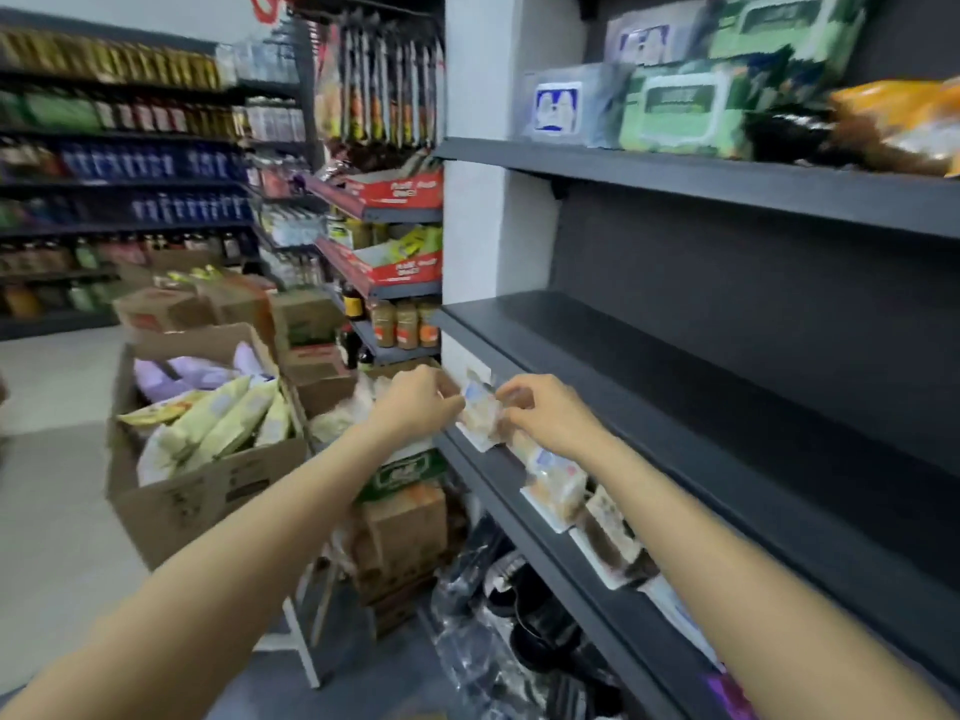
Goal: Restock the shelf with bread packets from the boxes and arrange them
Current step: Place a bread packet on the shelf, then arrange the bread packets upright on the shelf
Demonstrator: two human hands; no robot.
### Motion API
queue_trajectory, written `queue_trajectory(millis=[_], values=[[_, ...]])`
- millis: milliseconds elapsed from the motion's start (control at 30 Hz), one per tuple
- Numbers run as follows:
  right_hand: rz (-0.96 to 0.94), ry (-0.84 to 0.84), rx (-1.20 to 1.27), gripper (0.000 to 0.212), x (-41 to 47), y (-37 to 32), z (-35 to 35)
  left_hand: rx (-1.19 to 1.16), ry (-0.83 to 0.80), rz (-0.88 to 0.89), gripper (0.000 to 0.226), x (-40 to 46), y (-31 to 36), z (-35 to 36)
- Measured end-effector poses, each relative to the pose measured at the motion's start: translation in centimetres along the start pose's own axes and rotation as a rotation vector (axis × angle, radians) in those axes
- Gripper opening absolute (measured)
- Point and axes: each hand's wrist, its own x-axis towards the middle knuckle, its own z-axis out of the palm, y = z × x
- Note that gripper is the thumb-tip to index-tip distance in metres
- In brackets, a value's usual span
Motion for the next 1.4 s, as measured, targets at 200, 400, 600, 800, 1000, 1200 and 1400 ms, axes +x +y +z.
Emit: queue_trajectory(millis=[200, 400, 600, 800, 1000, 1200, 1400], values=[[-0.097, -0.208, -0.007, 0.028, 13.9, -8.2, 12.8, 0.132, 0.11, -0.252, 0.032, 6.0, -17.0, -8.5], [-0.12, -0.298, 0.002, 0.045, 24.4, -12.4, 23.5, 0.095, 0.181, -0.475, 0.024, 10.5, -30.8, -11.8], [-0.309, -0.398, -0.257, 0.057, 32.5, -13.1, 32.7, 0.03, 0.155, -0.586, 0.044, 15.5, -39.3, -11.0], [-0.604, -0.207, -0.656, 0.048, 35.0, -12.7, 39.1, 0.196, -0.046, -0.686, 0.087, 18.8, -44.0, -9.3], [-0.767, -0.216, -0.595, 0.039, 36.6, -12.0, 41.4, 0.203, -0.026, -0.634, 0.055, 19.1, -46.6, -9.4], [-0.648, -0.264, -0.473, 0.051, 36.5, -12.4, 37.5, -0.124, 0.337, -0.633, 0.033, 17.3, -46.8, -14.0], [-0.095, 0.024, 0.287, 0.03, 31.9, -15.9, 33.5, -0.576, 0.615, -0.49, 0.025, 14.1, -44.2, -19.8]])
